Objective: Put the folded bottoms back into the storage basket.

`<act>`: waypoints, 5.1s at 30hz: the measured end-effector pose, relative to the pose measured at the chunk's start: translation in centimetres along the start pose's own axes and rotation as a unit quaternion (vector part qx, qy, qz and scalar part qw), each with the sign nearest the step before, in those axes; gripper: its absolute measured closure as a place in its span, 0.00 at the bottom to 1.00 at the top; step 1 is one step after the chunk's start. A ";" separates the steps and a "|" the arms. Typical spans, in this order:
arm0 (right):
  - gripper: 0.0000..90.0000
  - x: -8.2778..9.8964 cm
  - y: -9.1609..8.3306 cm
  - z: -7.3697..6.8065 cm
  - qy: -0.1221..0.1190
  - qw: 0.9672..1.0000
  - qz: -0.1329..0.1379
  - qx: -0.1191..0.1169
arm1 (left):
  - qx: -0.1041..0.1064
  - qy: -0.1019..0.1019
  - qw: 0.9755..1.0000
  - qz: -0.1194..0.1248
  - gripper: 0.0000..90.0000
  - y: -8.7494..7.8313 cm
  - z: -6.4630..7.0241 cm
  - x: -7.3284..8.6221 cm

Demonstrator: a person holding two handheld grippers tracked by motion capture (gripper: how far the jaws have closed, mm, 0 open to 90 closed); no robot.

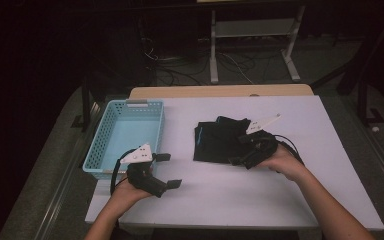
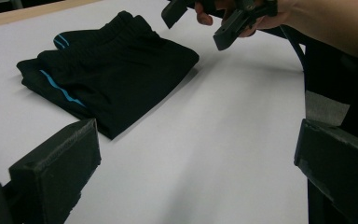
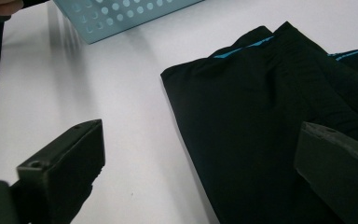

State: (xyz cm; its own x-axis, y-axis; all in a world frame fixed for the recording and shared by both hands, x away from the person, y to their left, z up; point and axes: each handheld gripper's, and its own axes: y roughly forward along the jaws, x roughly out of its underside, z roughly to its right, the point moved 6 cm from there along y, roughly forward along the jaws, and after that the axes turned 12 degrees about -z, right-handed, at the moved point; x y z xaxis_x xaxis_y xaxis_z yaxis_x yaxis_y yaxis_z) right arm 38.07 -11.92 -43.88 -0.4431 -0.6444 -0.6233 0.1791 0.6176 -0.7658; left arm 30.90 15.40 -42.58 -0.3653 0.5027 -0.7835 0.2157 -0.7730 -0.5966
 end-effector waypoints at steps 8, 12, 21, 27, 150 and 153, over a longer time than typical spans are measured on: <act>0.13 -0.8 0.5 0.1 -0.008 1.000 0.001 0.001 | 0.000 0.000 1.000 0.000 0.00 0.0 0.0 0.0; 0.18 -1.0 1.0 0.2 -0.006 1.000 -0.004 -0.005 | 0.000 0.000 1.000 0.000 0.00 0.0 0.0 0.0; 0.36 -1.2 2.0 0.6 -0.002 1.000 -0.008 -0.021 | -0.001 0.000 1.000 0.001 0.00 0.0 0.0 0.0; 0.44 -0.9 2.9 0.7 -0.012 0.999 -0.027 -0.017 | -0.001 0.001 1.000 0.001 0.00 0.0 0.0 0.0; 0.93 4.2 1.4 -3.9 -0.085 0.994 -0.070 -0.010 | 0.002 -0.002 1.000 0.004 0.00 0.0 0.0 0.0; 0.93 4.3 1.2 -4.2 -0.086 0.994 -0.070 -0.011 | 0.002 -0.002 1.000 0.003 0.00 0.0 0.0 0.0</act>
State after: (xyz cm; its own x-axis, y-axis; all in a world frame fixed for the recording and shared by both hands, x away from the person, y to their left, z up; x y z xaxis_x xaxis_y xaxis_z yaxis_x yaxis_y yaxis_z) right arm 32.68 -12.06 -46.86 -0.3059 -0.7907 -0.5303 0.1053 0.5255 -0.8442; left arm 30.87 15.43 -42.56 -0.3669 0.4961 -0.7869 0.2152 -0.7777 -0.5906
